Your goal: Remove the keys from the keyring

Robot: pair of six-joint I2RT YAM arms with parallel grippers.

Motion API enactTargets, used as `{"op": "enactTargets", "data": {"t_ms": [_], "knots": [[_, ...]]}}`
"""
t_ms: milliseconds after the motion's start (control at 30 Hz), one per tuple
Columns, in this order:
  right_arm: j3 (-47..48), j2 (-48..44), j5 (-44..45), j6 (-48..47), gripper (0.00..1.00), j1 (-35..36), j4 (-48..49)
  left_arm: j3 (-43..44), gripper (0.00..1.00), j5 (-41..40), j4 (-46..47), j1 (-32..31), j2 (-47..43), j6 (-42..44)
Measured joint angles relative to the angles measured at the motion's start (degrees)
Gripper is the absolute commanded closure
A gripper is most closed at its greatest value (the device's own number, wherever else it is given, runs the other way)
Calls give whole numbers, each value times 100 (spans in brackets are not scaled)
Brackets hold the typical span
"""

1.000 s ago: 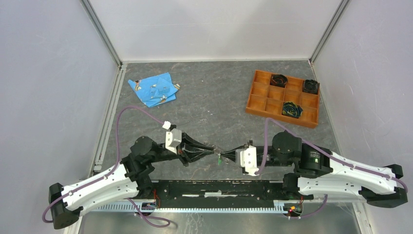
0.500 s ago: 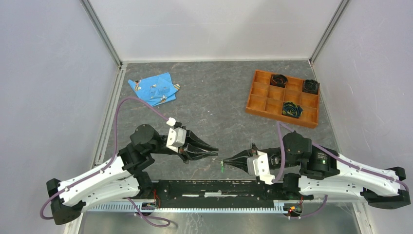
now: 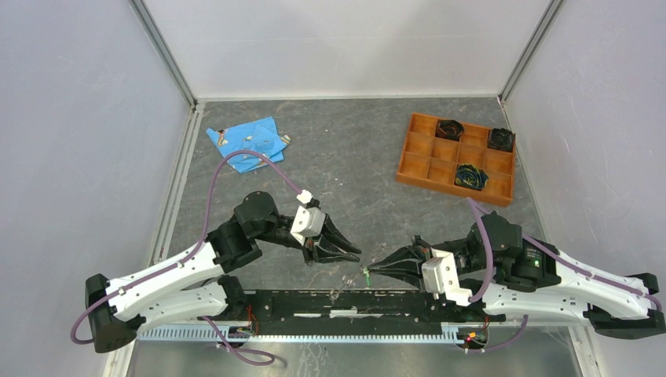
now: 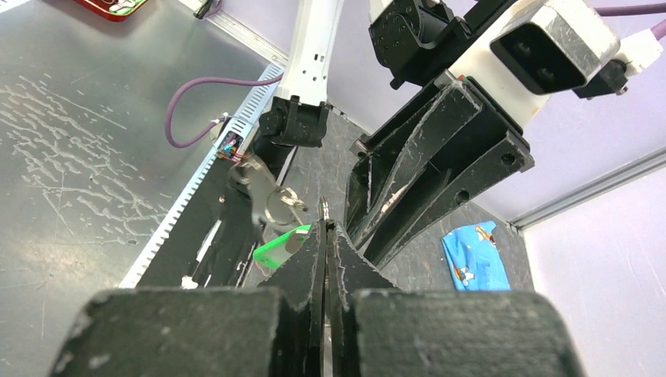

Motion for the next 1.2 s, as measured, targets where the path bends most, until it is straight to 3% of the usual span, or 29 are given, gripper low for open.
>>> {"op": "enactTargets", "data": {"t_ms": [367, 1200], "knots": [[0, 20, -9, 2, 99, 2, -2, -243, 73, 188, 802, -57, -15, -243], [0, 175, 50, 22, 99, 0, -2, -507, 69, 133, 1141, -173, -286, -485]]}}
